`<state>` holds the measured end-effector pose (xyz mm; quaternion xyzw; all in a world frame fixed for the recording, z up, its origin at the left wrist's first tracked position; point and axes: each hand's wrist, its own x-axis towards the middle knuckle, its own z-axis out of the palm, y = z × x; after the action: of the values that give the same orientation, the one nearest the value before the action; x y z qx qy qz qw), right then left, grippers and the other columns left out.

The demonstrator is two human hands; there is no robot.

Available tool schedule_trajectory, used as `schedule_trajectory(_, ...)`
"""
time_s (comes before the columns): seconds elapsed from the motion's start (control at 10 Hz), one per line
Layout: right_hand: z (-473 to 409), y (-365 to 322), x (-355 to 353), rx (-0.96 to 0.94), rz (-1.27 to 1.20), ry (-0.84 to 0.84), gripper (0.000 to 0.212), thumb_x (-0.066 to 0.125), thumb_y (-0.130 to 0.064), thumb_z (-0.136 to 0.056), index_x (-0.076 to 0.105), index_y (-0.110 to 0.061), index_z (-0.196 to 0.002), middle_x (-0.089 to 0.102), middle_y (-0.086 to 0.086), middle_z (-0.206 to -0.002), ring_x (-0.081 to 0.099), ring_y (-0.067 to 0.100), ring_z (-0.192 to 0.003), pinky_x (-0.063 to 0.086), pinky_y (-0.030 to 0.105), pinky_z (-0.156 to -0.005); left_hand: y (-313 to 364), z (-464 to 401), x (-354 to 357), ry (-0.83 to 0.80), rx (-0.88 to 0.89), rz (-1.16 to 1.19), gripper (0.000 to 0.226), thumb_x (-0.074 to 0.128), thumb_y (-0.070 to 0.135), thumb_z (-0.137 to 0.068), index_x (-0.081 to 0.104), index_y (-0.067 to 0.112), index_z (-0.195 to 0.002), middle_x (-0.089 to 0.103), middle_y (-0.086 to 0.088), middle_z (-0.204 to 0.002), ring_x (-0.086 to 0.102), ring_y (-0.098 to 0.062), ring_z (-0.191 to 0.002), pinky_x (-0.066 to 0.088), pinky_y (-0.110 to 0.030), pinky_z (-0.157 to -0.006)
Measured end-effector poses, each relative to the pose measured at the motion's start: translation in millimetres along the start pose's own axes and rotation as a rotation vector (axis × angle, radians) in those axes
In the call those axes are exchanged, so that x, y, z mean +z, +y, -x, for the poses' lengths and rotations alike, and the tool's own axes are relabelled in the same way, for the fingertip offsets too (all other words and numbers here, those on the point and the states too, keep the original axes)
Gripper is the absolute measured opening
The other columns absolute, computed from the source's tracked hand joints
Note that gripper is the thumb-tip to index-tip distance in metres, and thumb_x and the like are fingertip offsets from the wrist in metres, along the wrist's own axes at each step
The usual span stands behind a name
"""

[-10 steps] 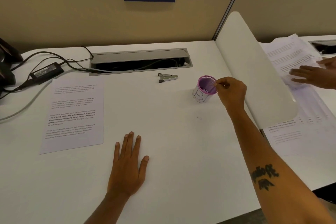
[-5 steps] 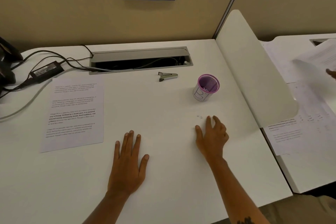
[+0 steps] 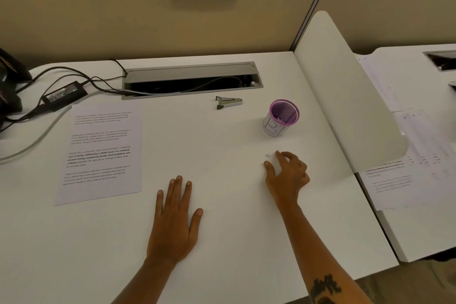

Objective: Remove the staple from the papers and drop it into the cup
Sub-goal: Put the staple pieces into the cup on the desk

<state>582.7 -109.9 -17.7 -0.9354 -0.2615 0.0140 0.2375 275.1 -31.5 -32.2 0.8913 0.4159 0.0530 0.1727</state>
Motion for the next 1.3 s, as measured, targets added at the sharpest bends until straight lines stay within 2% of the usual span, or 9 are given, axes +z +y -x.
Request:
schedule_trajectory(0.1,-6.0,-0.9,2.4,0.03,-0.097,0.063,0.03,0.079,-0.041,-0.085,0.077,-0.026,-0.111,0.067,-0.006,-0.118,0.053,0.025,-0.12,0.035,0.043,-0.093,0.0,-0.2,-0.2,-0.001,-0.003,0.009,0.073,0.032,0.051,-0.107,0.012,0.019,-0.17,0.004,-0.005,-0.18,0.001,-0.02,-0.167,0.012,-0.054,-0.135)
schedule_trajectory(0.3,-8.1,-13.6,6.4,0.067,-0.135,0.108,0.022,0.083,-0.041,-0.081,0.081,-0.025,-0.096,0.07,-0.008,-0.106,0.054,0.021,-0.112,0.031,0.038,-0.086,0.6,0.0,-0.4,0.004,-0.007,0.011,0.073,0.033,0.051,-0.106,0.014,0.019,-0.169,0.005,-0.004,-0.18,0.001,-0.019,-0.167,0.012,-0.054,-0.134)
schedule_trajectory(0.5,-10.0,-19.0,10.8,0.069,-0.109,0.126,0.016,0.083,-0.036,-0.083,0.082,-0.023,-0.091,0.072,-0.007,-0.101,0.056,0.021,-0.105,0.029,0.036,-0.081,0.4,-0.6,0.6,0.004,-0.004,0.025,0.074,0.033,0.051,-0.106,0.013,0.019,-0.17,0.005,-0.004,-0.18,0.001,-0.02,-0.167,0.013,-0.055,-0.134)
schedule_trajectory(0.7,-11.3,-25.2,10.5,0.03,-0.043,0.143,0.007,0.079,-0.027,-0.088,0.083,-0.021,-0.089,0.073,-0.006,-0.091,0.059,0.024,-0.095,0.036,0.037,-0.075,0.5,-0.5,-0.5,0.004,-0.006,0.022,0.074,0.031,0.051,-0.106,0.012,0.019,-0.17,0.004,-0.004,-0.18,0.0,-0.02,-0.167,0.012,-0.055,-0.134)
schedule_trajectory(0.9,-14.0,-36.3,9.3,-0.008,0.073,0.146,0.01,0.073,-0.016,-0.09,0.08,-0.013,-0.084,0.074,0.001,-0.084,0.061,0.027,-0.082,0.047,0.041,-0.069,0.5,-0.5,-0.7,0.005,-0.005,0.03,0.073,0.032,0.052,-0.106,0.013,0.019,-0.17,0.004,-0.004,-0.18,0.001,-0.02,-0.167,0.013,-0.054,-0.134)
schedule_trajectory(1.1,-15.4,-49.7,12.8,0.002,0.257,0.049,0.008,0.067,-0.013,-0.093,0.071,-0.008,-0.088,0.068,0.008,-0.086,0.059,0.029,-0.086,0.038,0.039,-0.071,0.3,-0.2,-0.8,-0.001,-0.008,0.026,0.074,0.032,0.052,-0.107,0.011,0.02,-0.17,0.002,-0.003,-0.18,0.0,-0.019,-0.167,0.013,-0.055,-0.135)
schedule_trajectory(1.3,-18.8,-49.4,19.5,-0.02,0.41,-0.05,0.006,0.062,-0.014,-0.094,0.066,-0.01,-0.092,0.062,0.006,-0.086,0.055,0.026,-0.083,0.038,0.041,-0.071,0.7,0.2,-1.6,-0.004,-0.011,0.032,0.074,0.034,0.051,-0.107,0.01,0.021,-0.17,0.001,-0.002,-0.18,0.0,-0.019,-0.167,0.013,-0.055,-0.134)
